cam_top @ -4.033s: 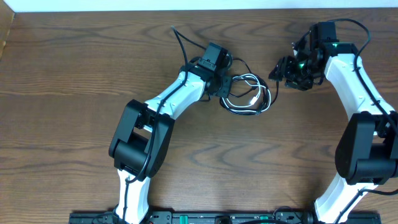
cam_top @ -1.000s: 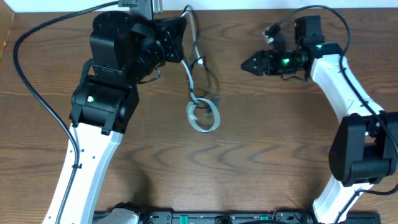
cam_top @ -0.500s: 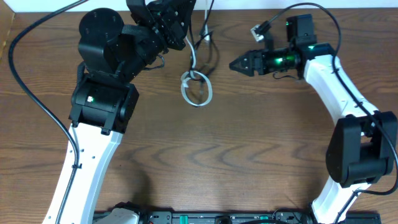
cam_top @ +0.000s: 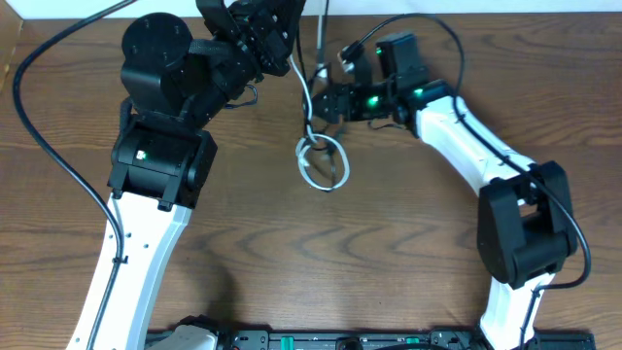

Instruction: Untangle cables

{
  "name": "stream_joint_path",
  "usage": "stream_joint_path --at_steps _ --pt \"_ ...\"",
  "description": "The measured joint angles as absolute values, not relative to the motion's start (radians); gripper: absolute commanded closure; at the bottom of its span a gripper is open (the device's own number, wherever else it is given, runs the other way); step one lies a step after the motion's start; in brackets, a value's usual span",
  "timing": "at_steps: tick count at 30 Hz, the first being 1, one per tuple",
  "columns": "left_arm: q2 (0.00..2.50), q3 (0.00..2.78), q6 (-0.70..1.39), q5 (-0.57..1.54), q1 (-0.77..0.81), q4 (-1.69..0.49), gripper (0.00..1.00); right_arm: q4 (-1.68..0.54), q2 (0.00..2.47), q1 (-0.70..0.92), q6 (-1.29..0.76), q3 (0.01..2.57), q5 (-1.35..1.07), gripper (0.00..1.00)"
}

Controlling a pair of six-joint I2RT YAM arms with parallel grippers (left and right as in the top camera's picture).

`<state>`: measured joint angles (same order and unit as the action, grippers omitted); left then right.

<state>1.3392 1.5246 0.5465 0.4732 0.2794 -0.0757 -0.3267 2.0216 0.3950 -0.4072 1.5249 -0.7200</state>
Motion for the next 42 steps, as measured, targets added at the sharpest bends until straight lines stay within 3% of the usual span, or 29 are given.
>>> stream_joint_path --at_steps 7,12,16,19,27,34,37,38,39,42 --pt "1.339 1.525 0.527 0.465 0.256 -0.081 0.93 -0.540 2.022 0.390 -0.549 1.526 -0.371 0.35" --pt "1.339 1.525 0.508 0.423 0.149 -0.121 0.92 -0.697 2.022 0.313 -0.582 1.527 -0.171 0.51" --pt "1.339 1.525 0.494 0.386 0.071 -0.185 0.93 -0.762 2.022 0.244 -0.566 1.527 -0.113 0.68" --pt "1.343 1.525 0.477 0.365 0.013 -0.253 0.92 -0.807 2.022 0.176 -0.532 1.527 -0.075 0.99" --pt "1.402 1.525 0.462 0.360 -0.029 -0.400 0.93 -0.851 2.022 0.122 -0.407 1.527 -0.102 0.99" --pt "1.487 1.525 0.456 0.361 0.017 -0.514 0.93 -0.830 2.022 0.126 -0.269 1.527 -0.326 0.99" --pt "1.532 1.525 0.436 0.362 0.075 -0.528 0.76 -0.829 2.020 0.129 -0.221 1.527 -0.450 0.99" --pt "1.541 1.525 0.426 0.363 0.090 -0.528 0.67 -0.830 2.017 0.129 -0.209 1.527 -0.482 0.99" --pt "1.553 1.525 0.405 0.367 0.113 -0.529 0.51 -0.831 2.007 0.128 -0.200 1.527 -0.511 0.99" --pt "1.563 1.525 0.374 0.369 0.146 -0.529 0.29 -0.834 1.965 0.128 -0.187 1.527 -0.556 0.99"
